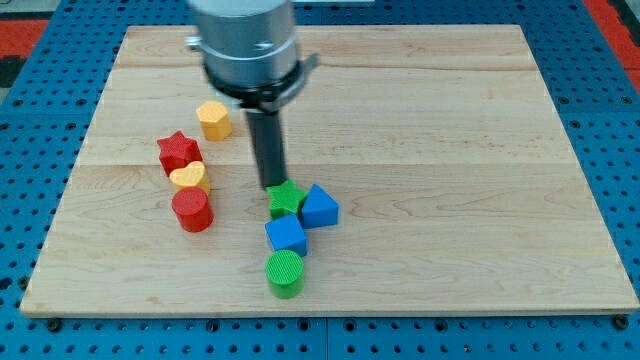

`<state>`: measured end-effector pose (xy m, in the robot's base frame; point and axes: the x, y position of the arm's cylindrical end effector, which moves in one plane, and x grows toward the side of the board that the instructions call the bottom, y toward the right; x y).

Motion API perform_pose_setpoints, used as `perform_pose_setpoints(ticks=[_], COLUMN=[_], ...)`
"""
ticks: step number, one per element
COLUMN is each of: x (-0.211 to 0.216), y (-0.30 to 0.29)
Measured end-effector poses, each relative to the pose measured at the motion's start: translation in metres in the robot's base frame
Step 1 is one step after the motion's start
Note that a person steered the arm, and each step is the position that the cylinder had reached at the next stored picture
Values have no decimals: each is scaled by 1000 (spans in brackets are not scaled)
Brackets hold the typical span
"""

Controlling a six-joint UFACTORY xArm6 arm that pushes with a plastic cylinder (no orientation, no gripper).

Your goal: Point at the blue triangle

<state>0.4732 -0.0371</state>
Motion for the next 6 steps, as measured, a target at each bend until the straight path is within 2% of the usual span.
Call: perform_pose_setpoints(ticks=[3,4,5,6], x=[-17,-44,-14,15], y=[14,47,100,117])
